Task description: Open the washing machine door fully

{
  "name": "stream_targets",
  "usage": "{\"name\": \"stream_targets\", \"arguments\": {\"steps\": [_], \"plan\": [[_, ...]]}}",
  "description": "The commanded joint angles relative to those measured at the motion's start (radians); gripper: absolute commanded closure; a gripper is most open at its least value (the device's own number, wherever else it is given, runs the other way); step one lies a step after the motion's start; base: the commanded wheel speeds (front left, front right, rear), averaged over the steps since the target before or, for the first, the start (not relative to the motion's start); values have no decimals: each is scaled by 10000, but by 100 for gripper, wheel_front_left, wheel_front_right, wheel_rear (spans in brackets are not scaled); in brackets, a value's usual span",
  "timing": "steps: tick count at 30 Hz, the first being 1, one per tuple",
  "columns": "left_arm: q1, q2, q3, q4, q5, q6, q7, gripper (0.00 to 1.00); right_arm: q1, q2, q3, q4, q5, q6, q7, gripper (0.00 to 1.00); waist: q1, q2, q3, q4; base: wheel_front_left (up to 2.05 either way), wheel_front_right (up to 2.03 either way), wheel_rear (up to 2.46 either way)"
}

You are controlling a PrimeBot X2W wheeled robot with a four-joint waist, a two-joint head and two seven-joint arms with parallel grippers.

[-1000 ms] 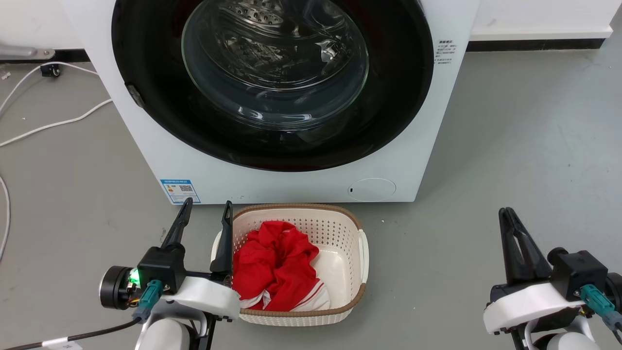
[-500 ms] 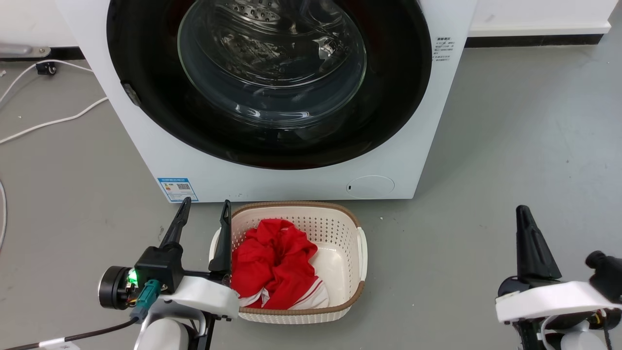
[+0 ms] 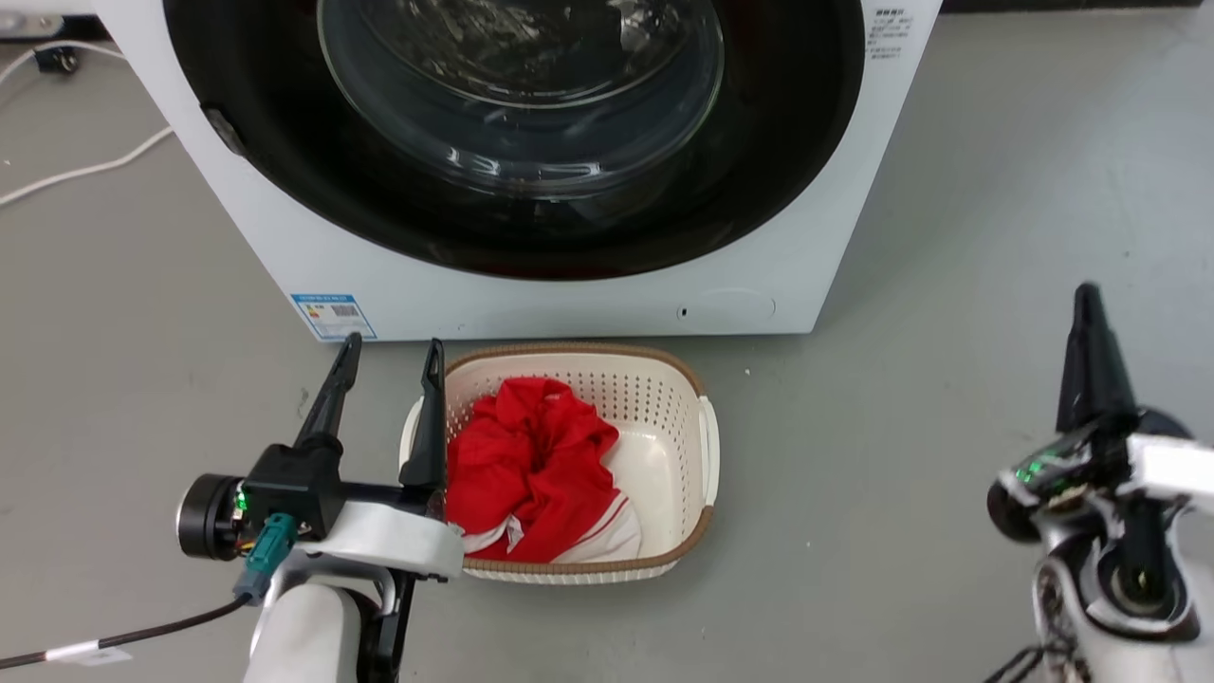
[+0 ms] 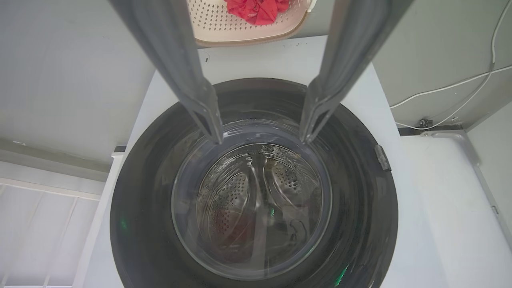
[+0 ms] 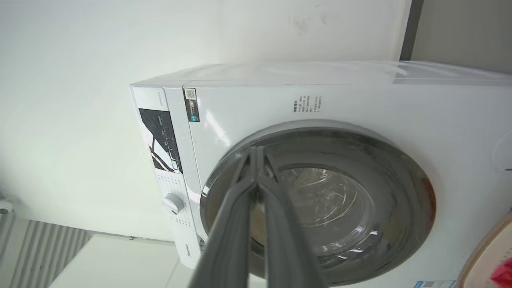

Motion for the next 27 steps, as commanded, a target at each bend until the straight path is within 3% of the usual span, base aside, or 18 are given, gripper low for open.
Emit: {"name": "stream_targets", "arguments": {"steps": [1, 7, 12, 20, 27], "plan": [[-163, 2, 51, -89, -23, -45, -26, 0, -446, -29, -221, 182, 461, 0, 232, 100, -1, -1, 323, -28, 0, 0, 0], [-422, 0, 79, -279, -121, -89, -26, 0, -1899, -536, -688, 1333, 2089, 0, 933, 100, -1, -1, 774, 27, 0, 0, 0], [-638, -1, 70, -443, -162, -161, -26, 0, -3646, -1571, -448, 2882, 2774, 0, 1418, 100, -1, -1, 1187, 136, 0, 0, 0], [-1045, -2, -6, -747, -221, -248, -26, 0, -6746, -3204, 1120, 5386, 2888, 0, 2375, 100, -1, -1, 1853, 423, 0, 0, 0], [-1250, -3, -61, -1006, -243, -322, -26, 0, -9032, -3573, 2775, 7203, 2627, 0, 3181, 100, -1, -1, 2327, 657, 0, 0, 0]]}}
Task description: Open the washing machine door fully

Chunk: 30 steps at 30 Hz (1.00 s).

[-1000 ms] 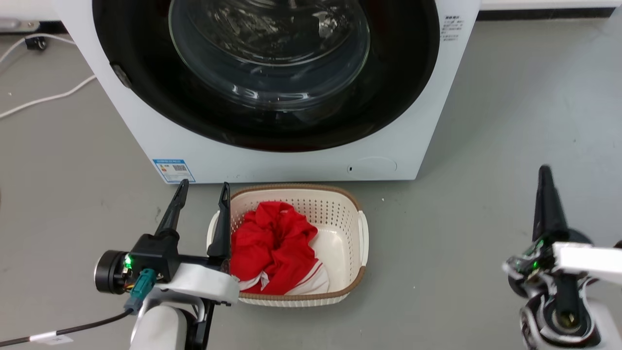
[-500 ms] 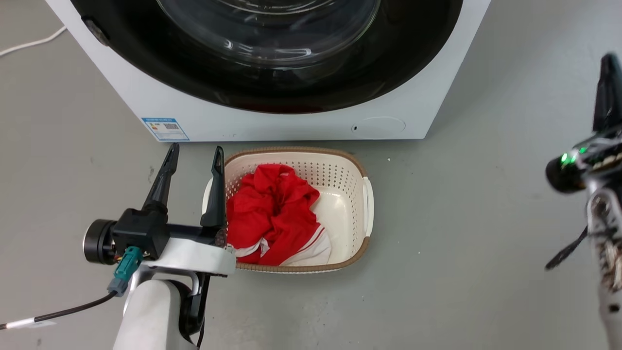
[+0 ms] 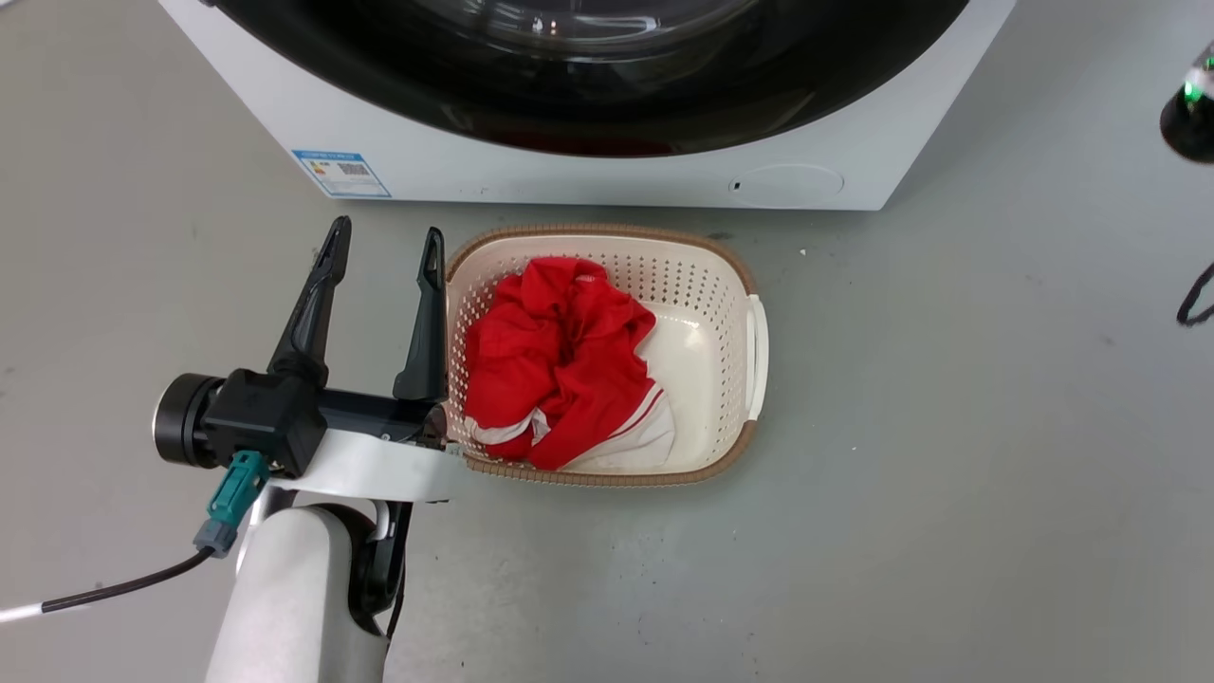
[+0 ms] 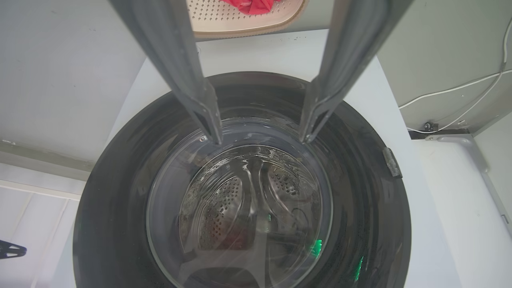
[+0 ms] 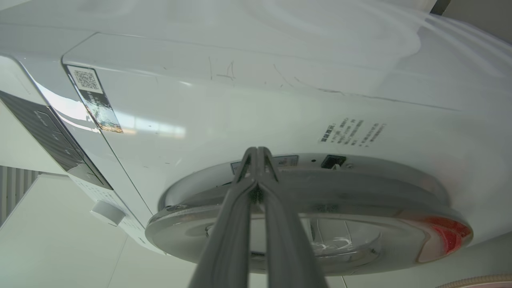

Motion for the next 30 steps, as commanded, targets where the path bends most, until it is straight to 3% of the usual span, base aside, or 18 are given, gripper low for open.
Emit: {"name": "stream_targets", "arguments": {"steps": [1, 15, 23, 30], "plan": [[-99, -3, 3, -43, -55, -14, -26, 0, -272, -8, 123, 130, -61, 0, 75, 100, -1, 0, 131, 79, 0, 0, 0], [-485, -2, -30, -336, -60, -93, -26, 0, -2587, 513, 1844, 1896, -545, 0, 882, 100, -1, 0, 809, 288, 0, 0, 0], [-544, -2, -43, -355, -50, -75, -26, 0, -2815, 920, 2425, 2036, -605, 0, 1585, 100, -1, 0, 989, 249, 0, 0, 0], [-585, -3, -111, -267, -116, -52, -26, 0, -2525, 772, 2462, 1643, -248, 0, 2489, 100, -1, 0, 899, 218, 0, 0, 0]]}}
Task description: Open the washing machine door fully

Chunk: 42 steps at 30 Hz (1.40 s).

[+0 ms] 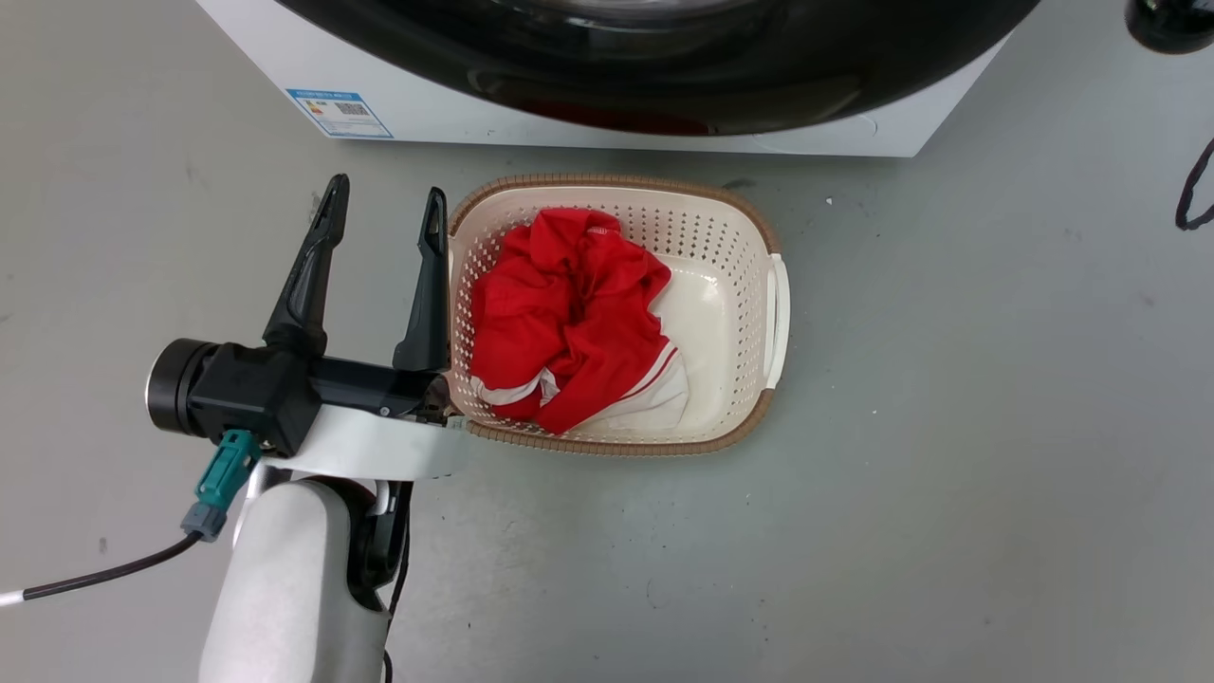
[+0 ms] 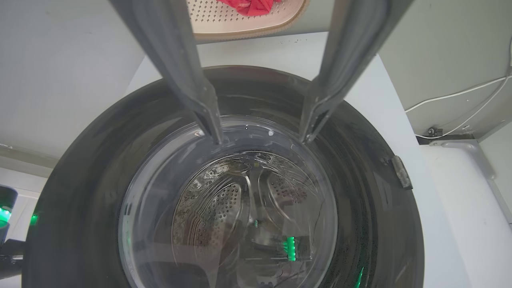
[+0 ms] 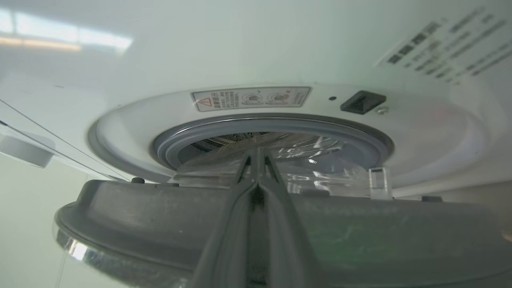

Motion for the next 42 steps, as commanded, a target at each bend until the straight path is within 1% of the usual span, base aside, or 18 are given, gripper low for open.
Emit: {"name": "stream_targets", "arguments": {"steps": [1, 11, 22, 26, 27, 28, 32, 35, 42], "plan": [[-115, -1, -24, 1, -83, 7, -26, 0, 237, 192, 64, -201, 118, 0, 229, 100, 0, 0, -63, -21, 0, 0, 0], [177, -1, 44, 214, 18, 85, -26, 0, 1355, 17, 356, -1257, 562, 0, 1392, 100, 0, 0, -622, -254, 0, 0, 0], [587, -1, 11, 649, 8, 140, -26, 0, 3007, 136, 946, -2370, 952, 0, 2082, 100, 0, 0, -1605, -432, 0, 0, 0], [770, 1, 0, 759, -52, 201, -26, 0, 3486, 173, 1069, -2802, 1034, 0, 2133, 100, 0, 0, -1896, -431, 0, 0, 0], [895, -3, -8, 836, -64, 235, -26, 0, 3841, 190, 1181, -3198, 961, 0, 2030, 100, 0, 0, -2076, -422, 0, 0, 0], [895, -3, -8, 836, -64, 235, -26, 0, 3841, 190, 1181, -3198, 961, 0, 2030, 100, 0, 0, -2076, -422, 0, 0, 0], [1152, -1, 17, 941, -108, 308, -26, 0, 4665, 341, 1492, -4122, 923, 2, 1985, 100, 0, 0, -2420, -450, 0, 0, 0], [1300, -3, 6, 980, -130, 365, -26, 0, 5172, 339, 1730, -4759, 862, 0, 1904, 100, 0, 0, -2606, -452, 0, 0, 0], [1547, -1, -90, 1066, -133, 452, -26, 0, 6139, 547, 2240, -5884, 958, 2, 1519, 100, 0, 0, -2950, -417, 0, 0, 0]]}}
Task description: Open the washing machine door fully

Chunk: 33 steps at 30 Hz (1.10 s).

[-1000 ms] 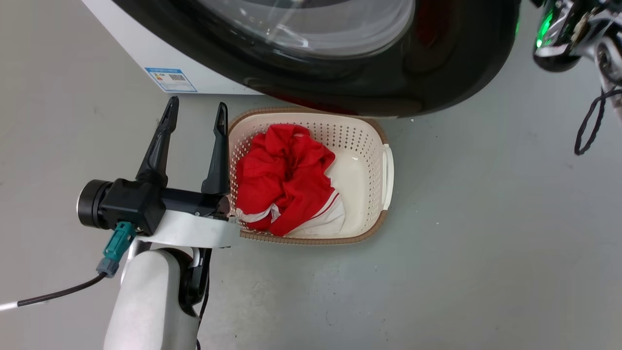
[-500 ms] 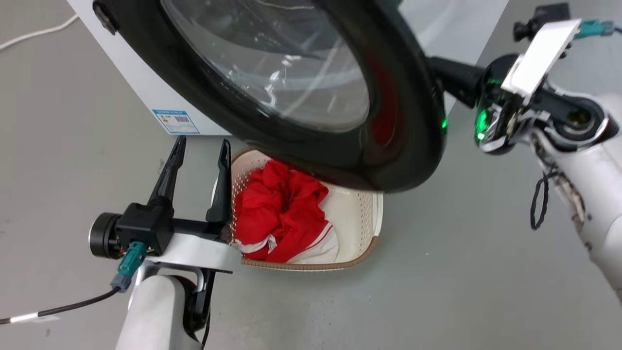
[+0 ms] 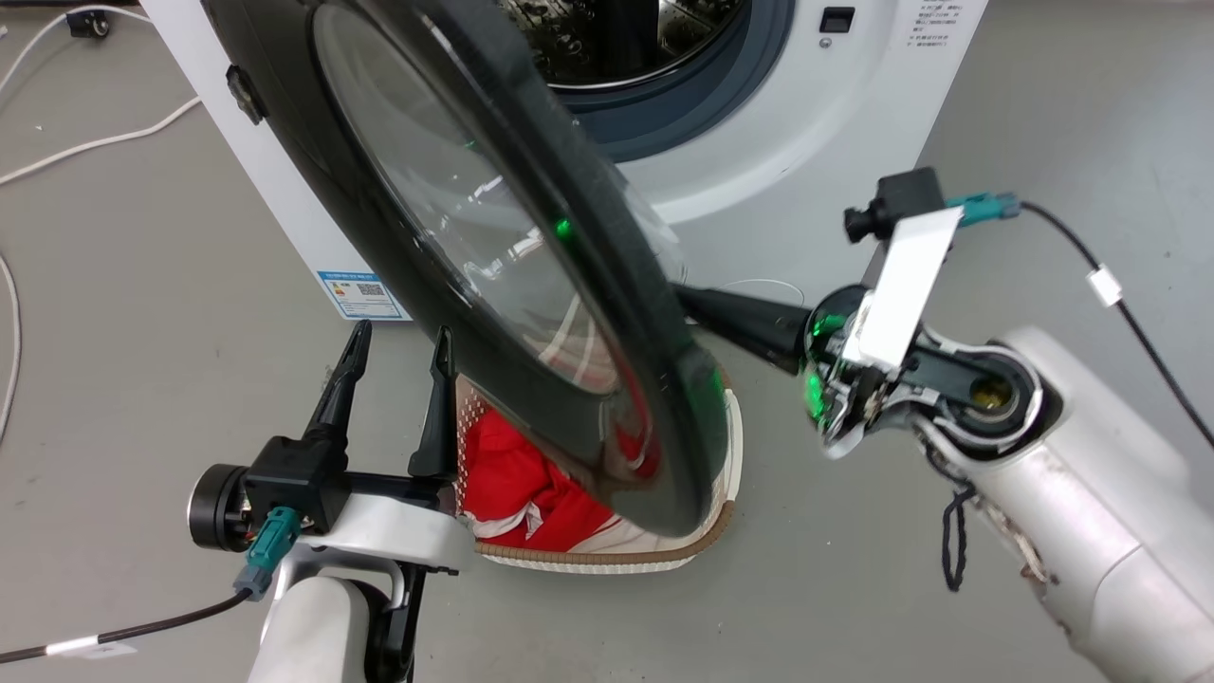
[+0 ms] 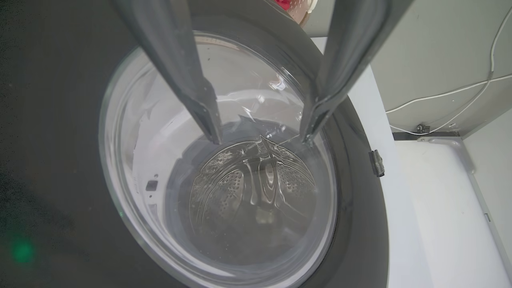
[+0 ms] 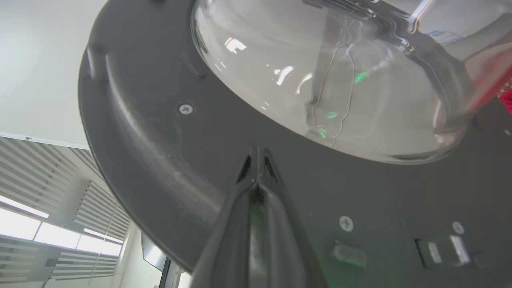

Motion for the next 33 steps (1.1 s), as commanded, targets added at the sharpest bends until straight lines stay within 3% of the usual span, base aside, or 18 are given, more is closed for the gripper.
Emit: {"name": "stream_targets", "arguments": {"steps": [1, 8, 13, 19, 27, 31, 32, 33], "plan": [[110, -1, -34, 11, 3, 63, -26, 0, 316, 173, 197, -210, -14, 4, -53, 100, 1, 0, -80, 14, 0, 0, 0], [125, -1, -75, 45, -13, 90, -26, 0, 763, 330, 554, -641, -73, 2, -863, 100, 1, 0, -181, 37, 0, 0, 0], [174, -1, -13, 70, 61, 52, -26, 0, 1000, 377, 336, -562, -316, 2, -2112, 100, 1, 0, -233, -4, 0, 0, 0], [289, -1, 16, 126, 56, 103, -26, 0, 1743, 407, -642, -724, -286, 2, -4116, 100, 1, 0, -336, -104, 0, 0, 0], [415, 0, 95, 241, 52, 113, -26, 0, 3367, -206, -1834, -1459, -834, 2, -6577, 100, 1, 0, -538, -273, 0, 0, 0], [447, 0, 42, 330, 13, 140, -26, 0, 4384, -293, -2364, -1971, -578, 2, -7217, 100, 1, 0, -651, -272, 0, 0, 0], [463, -1, 37, 349, 4, 145, -26, 0, 4602, -267, -2417, -2077, -552, 2, -7322, 91, 1, 0, -702, -284, 0, 0, 0], [493, 0, 30, 364, 7, 150, -26, 0, 4803, -304, -2504, -2156, -617, 2, -7442, 73, 1, 0, -733, -289, 0, 0, 0]]}}
